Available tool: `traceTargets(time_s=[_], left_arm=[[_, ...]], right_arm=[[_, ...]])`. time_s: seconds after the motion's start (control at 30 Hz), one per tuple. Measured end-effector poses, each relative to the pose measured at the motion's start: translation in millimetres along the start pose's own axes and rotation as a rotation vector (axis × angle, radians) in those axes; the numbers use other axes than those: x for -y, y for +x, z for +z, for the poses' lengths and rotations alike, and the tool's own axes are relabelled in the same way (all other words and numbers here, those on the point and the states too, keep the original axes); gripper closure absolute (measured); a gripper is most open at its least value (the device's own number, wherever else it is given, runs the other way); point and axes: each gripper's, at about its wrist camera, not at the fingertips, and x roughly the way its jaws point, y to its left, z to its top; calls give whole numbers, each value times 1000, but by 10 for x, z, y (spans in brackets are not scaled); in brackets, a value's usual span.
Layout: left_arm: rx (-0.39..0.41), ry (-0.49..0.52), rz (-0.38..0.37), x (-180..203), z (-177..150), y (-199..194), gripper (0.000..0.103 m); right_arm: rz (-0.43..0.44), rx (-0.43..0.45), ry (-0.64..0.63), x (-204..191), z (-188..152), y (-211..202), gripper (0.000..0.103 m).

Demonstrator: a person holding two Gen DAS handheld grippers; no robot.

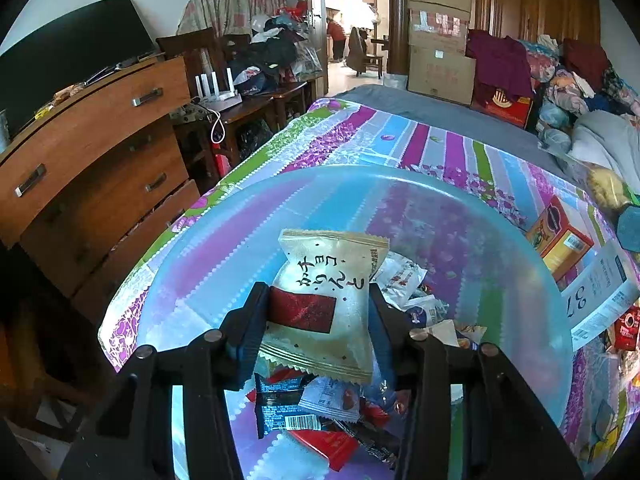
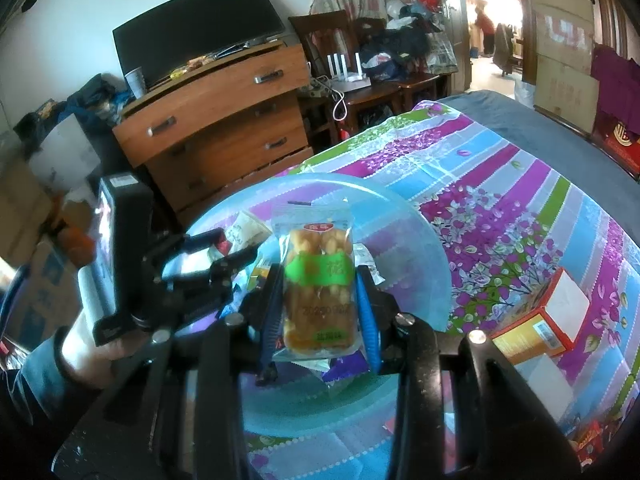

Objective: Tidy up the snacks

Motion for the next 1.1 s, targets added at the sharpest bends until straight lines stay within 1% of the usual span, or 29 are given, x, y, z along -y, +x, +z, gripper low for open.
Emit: traceTargets(time_s=[0.03,0.1,0.13,0.17,0.23,0.27,0.43,0.5,0.57,0.63,0.7,0.73,0.77,0.83,0.87,0.9,1.0,1.03,1.07,1.1], left_arm=[[-2,2,2,6,0,3,52],[-4,1,9,1,-4,5,48],[-4,-2,11,-4,-1,2,40],[-1,-4,14,-8,2,-5,32],[15,-3,32,-13,6,-35,24],[20,0,42,-15,12,-48,22],[37,-13,47,-22,28,-141,22],[84,-29,51,-12,19,-268,22],[150,-66,8,-22,-15,-469,22],[235,-126,-42,-29,-82,-719,22],[293,-147,-80,3,-143,-929,22],[306,-128,-88,62,-179,-1040,22],[315,-114,-87,100,-188,-1102,22],[331,-79,-114,241,-244,-1254,21],[322,-70,-132,310,-263,-1295,18],[311,-53,-166,423,-298,-1340,17],[295,11,-217,764,-380,-1414,16],[287,40,-243,914,-424,-1435,16],[275,69,-269,1083,-481,-1448,16],[261,95,-294,1240,-533,-1456,16]], right_arm=[[3,-5,2,-6,4,17,65],[11,-14,7,-3,11,66,65],[10,-20,11,-2,10,89,62],[10,-17,12,2,5,97,54],[9,-5,19,3,0,81,49],[12,-1,23,6,-4,63,49],[16,40,22,-29,-37,-134,49],[28,66,23,-73,-95,-256,49],[39,92,25,-108,-193,-389,47],[40,120,24,-161,-372,-557,42],[36,149,15,-213,-577,-716,40],[26,168,6,-240,-714,-806,33],[10,183,8,-259,-851,-886,19],[-35,207,27,-285,-1102,-1019,6],[-56,216,37,-295,-1273,-1087,5],[-55,189,49,-288,-1497,-1122,5],[-43,49,128,-142,-2047,-1092,7],[-49,15,170,-34,-2254,-1100,12],[-72,-20,217,94,-2444,-1114,16],[-121,-66,285,290,-2679,-1150,17]])
